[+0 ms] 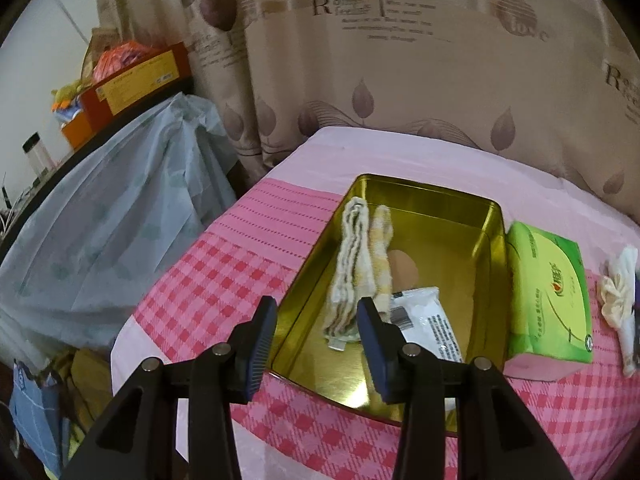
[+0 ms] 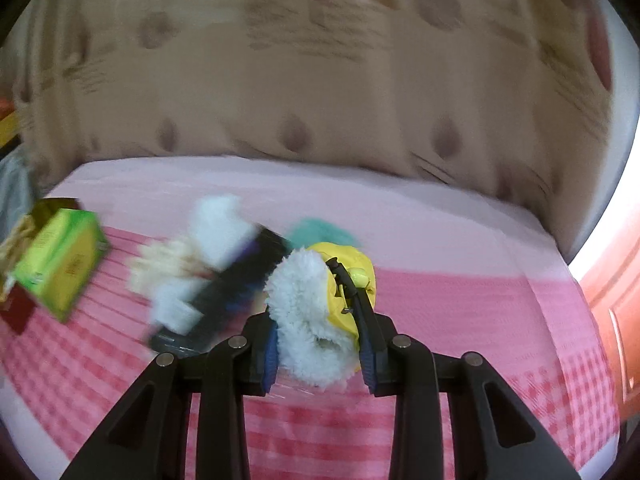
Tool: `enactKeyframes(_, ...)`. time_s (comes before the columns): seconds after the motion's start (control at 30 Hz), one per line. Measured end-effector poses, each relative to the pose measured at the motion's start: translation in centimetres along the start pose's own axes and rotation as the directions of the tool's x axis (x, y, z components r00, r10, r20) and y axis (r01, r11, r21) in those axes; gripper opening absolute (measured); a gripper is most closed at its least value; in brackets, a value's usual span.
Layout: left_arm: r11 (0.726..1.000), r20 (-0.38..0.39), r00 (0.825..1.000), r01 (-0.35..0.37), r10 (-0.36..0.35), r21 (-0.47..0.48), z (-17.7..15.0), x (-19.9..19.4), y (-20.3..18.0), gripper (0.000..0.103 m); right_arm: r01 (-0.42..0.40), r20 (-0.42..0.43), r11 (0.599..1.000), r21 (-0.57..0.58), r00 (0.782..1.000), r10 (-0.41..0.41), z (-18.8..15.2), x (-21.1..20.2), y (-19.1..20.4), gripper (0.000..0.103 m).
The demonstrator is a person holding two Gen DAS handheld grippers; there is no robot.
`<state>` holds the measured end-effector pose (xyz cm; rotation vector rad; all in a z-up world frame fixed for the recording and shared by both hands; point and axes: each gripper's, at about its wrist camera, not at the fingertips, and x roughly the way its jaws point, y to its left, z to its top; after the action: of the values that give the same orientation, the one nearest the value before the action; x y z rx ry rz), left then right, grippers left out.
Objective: Organize soft objects
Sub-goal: 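Carry the yellow plush slipper over the gold tin and open the right gripper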
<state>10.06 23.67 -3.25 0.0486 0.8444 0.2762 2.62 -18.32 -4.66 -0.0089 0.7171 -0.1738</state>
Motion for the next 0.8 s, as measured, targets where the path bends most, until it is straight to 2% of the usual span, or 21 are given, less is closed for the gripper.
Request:
enactKeyframes(0.1,0.999,0.0,1.0,-0.019,0.019,-0.031,0.3,0.2,1.0,0.042,-0.083,0.017,0.995,-0.048,0.996,0.084,1.3,-0.7,3.7,0.03)
enactKeyframes(0.27,0.995,-0.017,0.999,-0.034,0.033,-0.091,0.5,0.7,2.9,0.042,-0.223,0.019,0.963,-0.153,0.973,0.228,2.8,-1.7,11.4,0.03)
enactKeyframes(0.47,0.984,-0.027,0.997,-0.082,0.079,-0.156,0.9,1.0,4.9,0.042,-0.393,-0.013,0.885,-0.249,0.915,0.402,4.0,-2.4,20.8,0.03)
enactKeyframes(0.63,0.972,-0.032,0.992,-0.122,0.118,-0.202,0.9,1.3,6.8,0.042,-0.477,-0.053,0.822,-0.31,0.872,0.486,4.0,-2.2,27.7,0.03)
enactKeyframes(0.8,0.964,-0.045,0.993,-0.116,0.109,-0.24,0.9,1.7,8.0,0.042,-0.524,-0.11,0.782,-0.337,0.847,0.52,3.8,-0.9,32.5,0.03)
